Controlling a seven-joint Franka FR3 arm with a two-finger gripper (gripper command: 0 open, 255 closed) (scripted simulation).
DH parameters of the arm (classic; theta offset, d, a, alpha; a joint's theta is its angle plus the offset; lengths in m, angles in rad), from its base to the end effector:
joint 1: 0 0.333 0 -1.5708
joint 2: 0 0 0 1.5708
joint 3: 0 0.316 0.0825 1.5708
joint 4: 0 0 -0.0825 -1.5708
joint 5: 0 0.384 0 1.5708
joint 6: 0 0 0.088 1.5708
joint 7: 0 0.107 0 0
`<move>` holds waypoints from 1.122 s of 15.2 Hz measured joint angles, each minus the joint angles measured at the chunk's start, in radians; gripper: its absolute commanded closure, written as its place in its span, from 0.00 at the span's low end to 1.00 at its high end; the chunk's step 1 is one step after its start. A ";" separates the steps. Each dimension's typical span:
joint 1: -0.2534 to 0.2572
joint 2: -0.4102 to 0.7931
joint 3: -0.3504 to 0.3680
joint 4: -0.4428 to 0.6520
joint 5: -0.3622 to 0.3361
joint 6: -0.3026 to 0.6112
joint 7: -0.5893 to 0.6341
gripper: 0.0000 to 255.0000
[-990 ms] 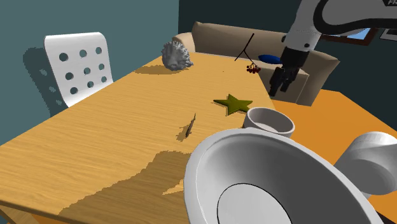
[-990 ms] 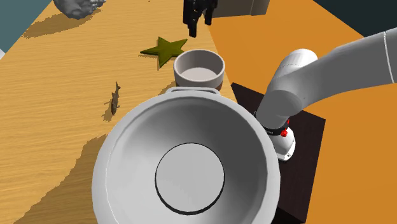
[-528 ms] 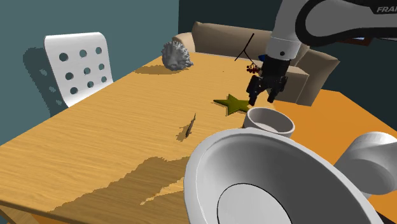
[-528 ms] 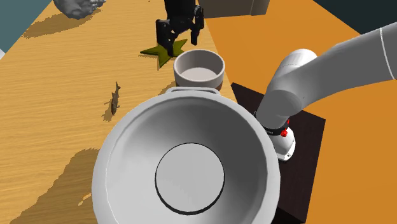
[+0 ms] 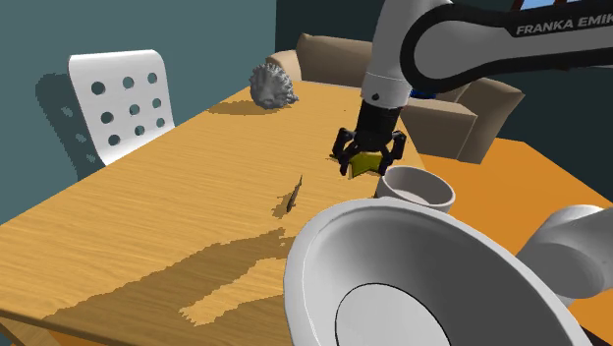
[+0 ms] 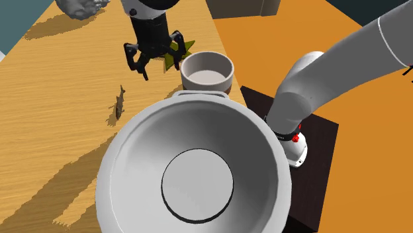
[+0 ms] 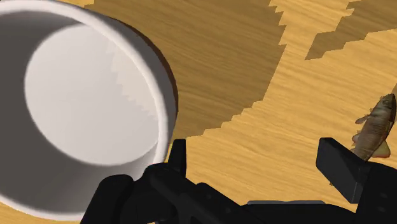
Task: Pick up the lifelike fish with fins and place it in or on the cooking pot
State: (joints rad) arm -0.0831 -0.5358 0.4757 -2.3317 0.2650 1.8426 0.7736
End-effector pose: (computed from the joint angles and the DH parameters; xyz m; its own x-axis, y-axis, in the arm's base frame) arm 0.3623 0.1937 0.5113 0.8722 -0.4890 -0.0105 -0.4891 -0.8721 -0.0169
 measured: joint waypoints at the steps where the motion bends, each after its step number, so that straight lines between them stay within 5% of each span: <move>1: -0.012 0.039 0.032 0.024 -0.001 0.018 0.054 0.00; 6: -0.073 0.235 0.178 0.151 -0.047 0.088 0.337 0.00; 11: -0.111 0.480 0.295 0.316 -0.189 0.128 0.652 0.00; 17: -0.106 0.559 0.307 0.298 -0.247 0.203 0.733 0.00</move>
State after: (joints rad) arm -0.1888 0.0229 0.7827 -2.0336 0.0183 2.0461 1.5070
